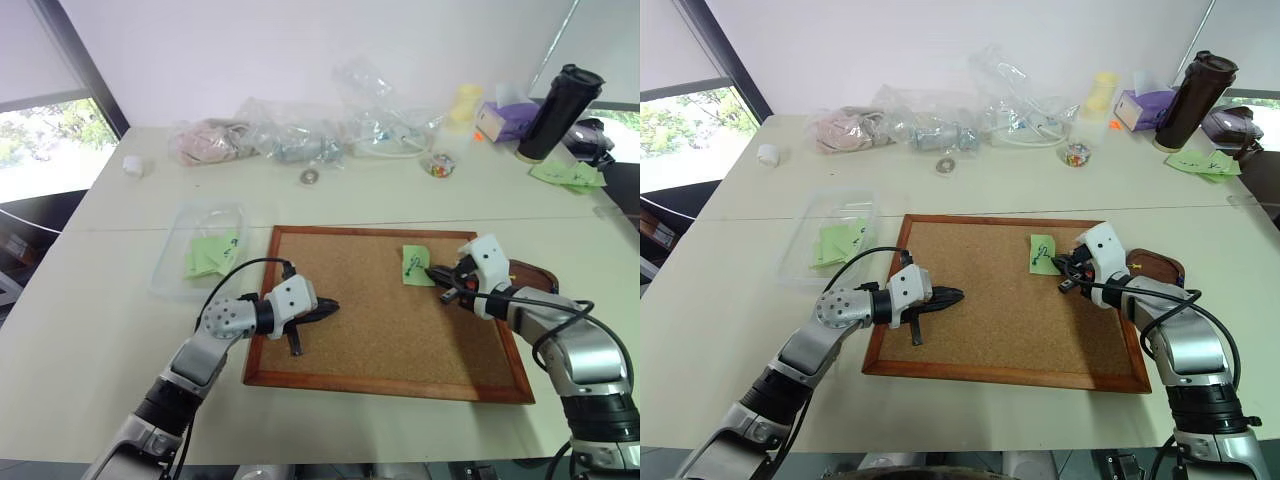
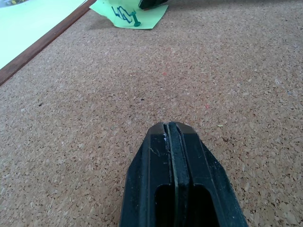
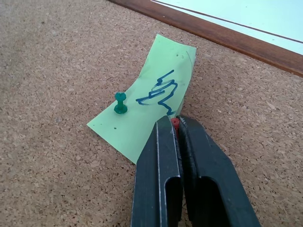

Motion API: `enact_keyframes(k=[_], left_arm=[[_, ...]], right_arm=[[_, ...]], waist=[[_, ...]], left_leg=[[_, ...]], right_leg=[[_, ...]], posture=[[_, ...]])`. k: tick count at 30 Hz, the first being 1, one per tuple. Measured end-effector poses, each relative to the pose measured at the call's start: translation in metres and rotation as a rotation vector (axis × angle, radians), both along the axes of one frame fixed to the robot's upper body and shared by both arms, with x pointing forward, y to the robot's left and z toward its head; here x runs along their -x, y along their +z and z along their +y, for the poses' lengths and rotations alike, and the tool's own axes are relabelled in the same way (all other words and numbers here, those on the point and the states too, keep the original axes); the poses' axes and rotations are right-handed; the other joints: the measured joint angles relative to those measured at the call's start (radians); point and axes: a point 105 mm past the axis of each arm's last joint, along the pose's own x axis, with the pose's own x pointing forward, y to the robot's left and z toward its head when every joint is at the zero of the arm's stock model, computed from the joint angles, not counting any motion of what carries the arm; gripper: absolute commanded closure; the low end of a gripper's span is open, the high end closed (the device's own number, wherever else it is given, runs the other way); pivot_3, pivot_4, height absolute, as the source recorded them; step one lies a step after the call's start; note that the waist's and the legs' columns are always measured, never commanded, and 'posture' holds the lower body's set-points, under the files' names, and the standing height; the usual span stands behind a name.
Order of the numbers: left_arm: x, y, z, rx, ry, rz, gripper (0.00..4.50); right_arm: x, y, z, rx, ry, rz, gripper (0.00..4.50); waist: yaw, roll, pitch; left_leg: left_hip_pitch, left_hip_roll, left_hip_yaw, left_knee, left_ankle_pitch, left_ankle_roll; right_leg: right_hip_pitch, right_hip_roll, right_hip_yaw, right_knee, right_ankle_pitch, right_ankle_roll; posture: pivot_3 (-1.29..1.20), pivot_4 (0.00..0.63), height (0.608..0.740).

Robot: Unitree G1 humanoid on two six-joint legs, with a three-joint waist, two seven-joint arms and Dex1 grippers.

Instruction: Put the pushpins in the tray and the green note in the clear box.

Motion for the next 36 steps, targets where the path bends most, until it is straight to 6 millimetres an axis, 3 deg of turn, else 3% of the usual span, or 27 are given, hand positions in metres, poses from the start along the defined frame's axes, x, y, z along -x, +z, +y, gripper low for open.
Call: enact_keyframes(k=[5,8,14,19,23,25,29,36], left_arm=[[0.0,0.0,0.0,0.0,-0.001,0.0,4.5],[0.0,0.0,0.0,-0.001,-0.001,0.001,4.5],[0.0,0.0,0.0,-0.003,-0.001,0.0,4.5],[0.0,0.0,0.0,-0.003,-0.002,-0.001,4.5],[0.001,0.0,0.001,-0.004,-0.002,-0.002,4.5],[0.001,0.0,0.0,-0.004,-0.005,-0.002,4.5],[0.002,-0.001,0.001,-0.008,-0.01,0.0,4.5],[0.002,-0.001,0.0,-0.008,-0.013,0.001,4.5]], right_arm=[[-0.003,0.013,-0.003,-0.043,-0.018,-0.024,4.43],[-0.005,0.024,-0.015,-0.045,-0.071,-0.061,4.43],[-0.003,0.017,-0.015,-0.045,-0.077,-0.017,4.43],[-0.003,0.025,-0.021,-0.066,-0.105,-0.04,4.43],[-0.002,0.044,-0.047,-0.083,-0.196,-0.105,4.43],[0.004,0.053,-0.07,-0.062,-0.261,-0.125,4.43],[0.024,0.04,-0.117,-0.022,-0.406,-0.074,4.43],[0.031,0.021,-0.123,-0.033,-0.421,-0.012,4.43]], waist=[[0.001,0.0,0.0],[0.0,0.0,0.0],[-0.001,0.0,0.0],[-0.001,0.0,0.0],[-0.001,0.0,0.0],[0.002,0.0,0.0],[-0.001,0.0,-0.001],[0.0,0.002,0.0]], left_leg=[[0.0,0.0,0.0,0.0,0.0,0.0],[0.0,0.0,0.0,0.0,0.0,0.0],[0.0,0.0,0.0,-0.001,0.0,0.0],[0.0,0.0,0.0,-0.001,0.0,0.0],[0.0,0.0,0.0,-0.002,0.0,0.0],[0.001,0.0,0.0,-0.004,0.0,0.0],[0.002,0.0,0.0,-0.009,0.001,-0.001],[0.002,0.001,0.0,-0.01,0.001,-0.001]], right_leg=[[0.0,0.0,0.0,0.0,0.0,0.0],[0.0,0.0,0.0,0.0,0.0,0.0],[0.0,0.0,0.0,-0.001,0.0,0.0],[0.0,0.0,0.0,-0.001,0.0,0.0],[0.0,0.0,0.0,-0.001,0.0,0.0],[0.0,0.0,0.0,-0.002,0.0,0.0],[0.002,0.0,0.0,-0.008,0.0,0.0],[0.002,0.0,0.0,-0.009,0.0,0.0]], posture=[[0.0,0.15,0.74],[0.0,0.15,0.74],[0.0,0.15,0.74],[0.0,0.15,0.74],[0.0,0.15,0.74],[0.0,0.15,0.74],[0.0,0.15,0.74],[0.0,0.15,0.74]])
